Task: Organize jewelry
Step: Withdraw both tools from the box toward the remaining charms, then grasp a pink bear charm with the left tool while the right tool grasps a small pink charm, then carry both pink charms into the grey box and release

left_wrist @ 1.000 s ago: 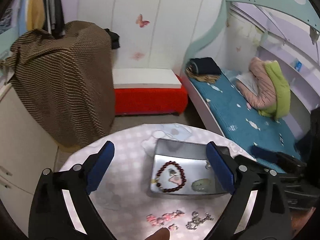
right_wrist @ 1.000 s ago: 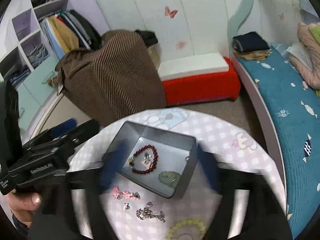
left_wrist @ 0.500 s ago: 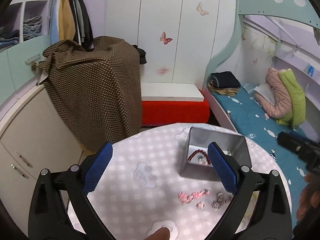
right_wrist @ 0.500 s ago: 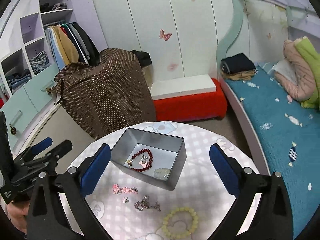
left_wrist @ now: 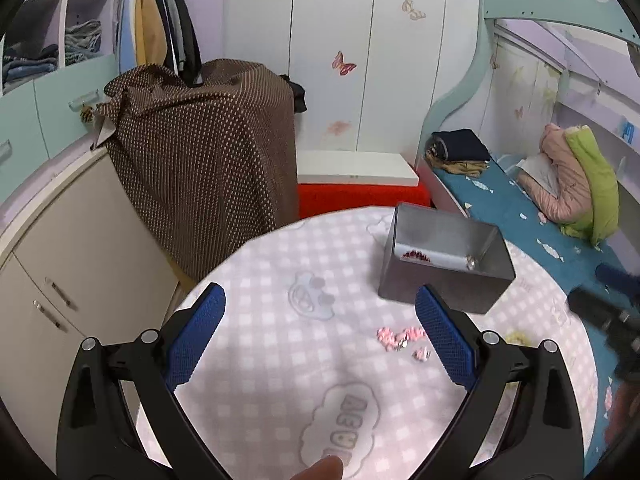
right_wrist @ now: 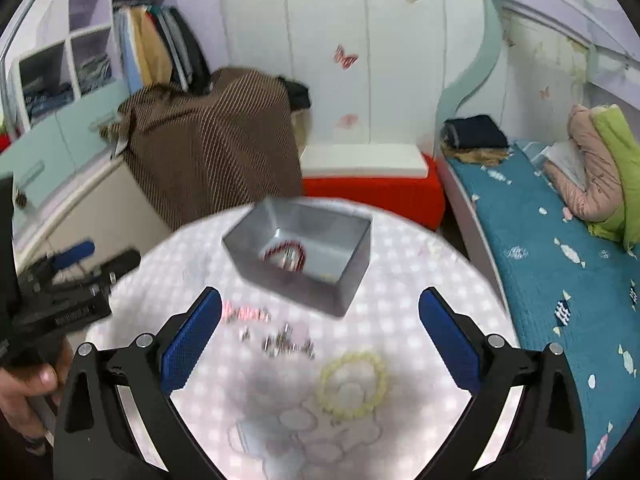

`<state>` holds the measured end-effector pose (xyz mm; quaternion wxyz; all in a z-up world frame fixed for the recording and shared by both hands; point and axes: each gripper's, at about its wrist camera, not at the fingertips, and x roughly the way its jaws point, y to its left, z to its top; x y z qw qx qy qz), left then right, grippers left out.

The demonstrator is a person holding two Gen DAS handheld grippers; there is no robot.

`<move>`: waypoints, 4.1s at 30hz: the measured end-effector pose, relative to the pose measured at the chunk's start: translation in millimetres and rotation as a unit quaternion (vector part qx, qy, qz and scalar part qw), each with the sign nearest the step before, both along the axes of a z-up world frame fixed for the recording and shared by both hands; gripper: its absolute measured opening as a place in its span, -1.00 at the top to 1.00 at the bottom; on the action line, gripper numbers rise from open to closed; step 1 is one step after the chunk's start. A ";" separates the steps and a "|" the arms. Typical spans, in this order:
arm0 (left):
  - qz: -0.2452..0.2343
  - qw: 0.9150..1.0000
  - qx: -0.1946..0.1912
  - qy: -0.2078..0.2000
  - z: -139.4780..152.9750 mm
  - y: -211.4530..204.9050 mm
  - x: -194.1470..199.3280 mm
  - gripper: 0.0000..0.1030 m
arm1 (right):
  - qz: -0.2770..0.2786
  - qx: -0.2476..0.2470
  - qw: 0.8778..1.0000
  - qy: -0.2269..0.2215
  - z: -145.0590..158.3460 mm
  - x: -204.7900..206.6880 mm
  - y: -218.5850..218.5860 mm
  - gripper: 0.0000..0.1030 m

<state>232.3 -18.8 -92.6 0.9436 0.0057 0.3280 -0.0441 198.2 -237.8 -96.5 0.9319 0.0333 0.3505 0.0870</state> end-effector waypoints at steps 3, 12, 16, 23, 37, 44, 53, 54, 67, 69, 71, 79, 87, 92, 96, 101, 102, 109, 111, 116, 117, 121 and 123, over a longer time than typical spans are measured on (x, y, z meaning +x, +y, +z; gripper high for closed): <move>0.004 1.000 -0.002 0.011 -9.6 2.5 -3.7 -0.86 | 0.010 0.005 1.000 0.026 -18.8 1.4 4.5 -0.81; -0.006 0.999 0.011 0.042 -41.2 -1.1 -0.6 -0.86 | 0.035 0.001 0.997 0.064 -47.8 7.8 21.2 -0.46; -0.027 0.998 0.030 0.058 -58.2 -15.7 11.6 -0.86 | 0.037 0.002 0.997 0.071 -53.0 6.4 23.2 -0.46; -0.050 0.994 0.048 0.084 -85.8 -41.1 40.9 -0.86 | 0.031 0.000 0.996 0.081 -57.4 7.9 19.3 -0.46; -0.081 0.989 0.030 0.119 -110.1 -44.3 66.3 -0.30 | 0.046 0.000 0.995 0.094 -67.2 13.6 24.4 -0.46; -0.093 0.988 0.002 0.120 -104.6 -33.2 68.7 0.44 | 0.078 0.002 0.993 0.093 -71.1 13.8 42.8 -0.36; -0.065 0.991 -0.029 0.113 -96.4 0.8 49.6 0.44 | 0.151 0.010 0.985 0.084 -75.8 37.9 83.0 0.17; -0.062 0.991 -0.030 0.112 -95.8 3.8 47.9 0.44 | 0.152 0.004 0.985 0.085 -77.8 41.4 86.4 0.21; -0.064 0.992 -0.027 0.102 -85.8 10.0 30.3 0.44 | 0.145 -0.059 0.985 0.075 -97.8 49.7 98.9 0.75; -0.064 0.992 -0.028 0.102 -84.9 10.9 30.1 0.44 | 0.145 -0.062 0.985 0.073 -98.0 48.2 99.0 0.75; -0.063 0.993 -0.029 0.100 -83.1 12.4 28.3 0.44 | 0.143 -0.056 0.985 0.073 -98.1 46.3 97.1 0.76; -0.066 0.994 -0.033 0.081 -64.0 12.7 21.9 0.44 | 0.139 -0.002 0.989 0.056 -70.3 33.3 78.1 0.76; -0.097 0.994 -0.038 0.031 -13.1 -5.9 23.9 0.44 | 0.126 0.019 0.992 -0.003 -3.8 37.8 52.6 0.75; -0.122 0.992 -0.034 -0.011 28.9 -29.1 39.1 0.44 | 0.100 0.018 0.994 -0.031 32.1 60.8 25.4 0.75; -0.141 0.989 -0.042 -0.009 43.0 -51.2 68.1 0.44 | 0.088 0.035 0.995 -0.024 38.4 83.9 7.7 0.75; -0.160 0.986 -0.043 0.011 42.8 -78.1 98.5 0.44 | 0.080 0.044 0.996 -0.001 31.6 100.3 0.2 0.75; -0.162 0.986 -0.044 0.017 41.3 -82.2 104.5 0.44 | 0.078 0.044 0.996 0.004 28.2 101.1 -1.1 0.75; -0.165 0.984 -0.051 0.050 25.5 -96.3 131.3 0.44 | 0.074 0.055 0.995 0.027 16.6 110.9 -3.3 0.75; -0.164 0.983 -0.052 0.057 20.7 -98.0 137.5 0.44 | 0.071 0.056 0.995 0.033 15.4 115.1 -3.6 0.74; -0.163 0.984 -0.045 0.064 15.7 -97.2 142.9 0.41 | 0.065 0.061 0.995 0.043 11.0 120.5 -7.3 0.70; -0.162 0.984 -0.043 0.064 14.8 -97.4 142.8 0.31 | 0.063 0.064 0.995 0.045 10.2 121.0 -8.3 0.69; -0.141 0.988 -0.039 0.046 18.7 -91.2 139.5 -0.45 | 0.053 0.070 0.995 0.047 8.7 121.1 -13.2 0.52; -0.130 0.990 -0.039 0.040 20.5 -85.0 137.7 -0.68 | 0.043 0.070 0.996 0.046 9.6 118.6 -16.1 0.26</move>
